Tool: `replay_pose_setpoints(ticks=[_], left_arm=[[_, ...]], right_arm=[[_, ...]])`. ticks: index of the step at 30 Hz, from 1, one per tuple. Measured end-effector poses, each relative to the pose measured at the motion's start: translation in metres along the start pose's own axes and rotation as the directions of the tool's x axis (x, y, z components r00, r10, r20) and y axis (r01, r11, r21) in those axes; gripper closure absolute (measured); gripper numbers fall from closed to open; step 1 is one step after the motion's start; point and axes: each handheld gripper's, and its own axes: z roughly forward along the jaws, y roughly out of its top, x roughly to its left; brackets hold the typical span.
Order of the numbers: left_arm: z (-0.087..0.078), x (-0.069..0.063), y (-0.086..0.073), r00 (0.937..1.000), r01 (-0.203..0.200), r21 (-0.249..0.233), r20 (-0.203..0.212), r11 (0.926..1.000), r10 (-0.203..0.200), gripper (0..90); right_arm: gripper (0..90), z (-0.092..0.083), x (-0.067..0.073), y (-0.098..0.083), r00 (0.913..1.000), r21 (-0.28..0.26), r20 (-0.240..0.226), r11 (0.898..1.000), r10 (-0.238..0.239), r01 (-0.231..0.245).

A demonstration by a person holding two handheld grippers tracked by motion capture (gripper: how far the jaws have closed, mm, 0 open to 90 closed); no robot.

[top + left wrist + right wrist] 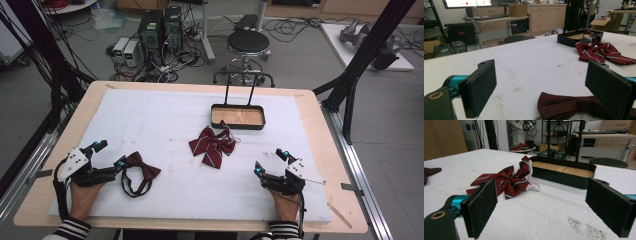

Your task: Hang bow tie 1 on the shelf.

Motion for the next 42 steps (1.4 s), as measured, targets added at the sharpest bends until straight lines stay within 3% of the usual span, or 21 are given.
replay_pose_setpoints(ticks=[25,29,37,42], left_arm=[[-0.001,0.000,0.000,1.0000,-0.001,-0.011,-0.003,0.9999,0.001,10.6],[-0.001,0.000,0.000,1.0000,0.002,-0.011,-0.004,0.9999,-0.002,10.6],[-0.001,0.000,0.000,1.0000,-0.001,-0.010,-0.007,1.0000,0.001,10.6],[-0.001,0.000,0.000,1.0000,-0.002,-0.010,-0.007,1.0000,0.001,10.6]], right_arm=[[9.8,0.001,0.000,0.001,1.0000,0.010,0.006,1.000,-0.002,0.002],[9.8,0.000,-0.001,0.002,0.9997,0.021,0.007,1.000,0.022,-0.022],[9.8,0.004,0.004,0.022,0.9997,0.053,-0.026,0.999,-0.003,0.004],[9.8,0.013,0.008,0.042,0.9958,0.100,-0.089,0.995,-0.019,0.028]])
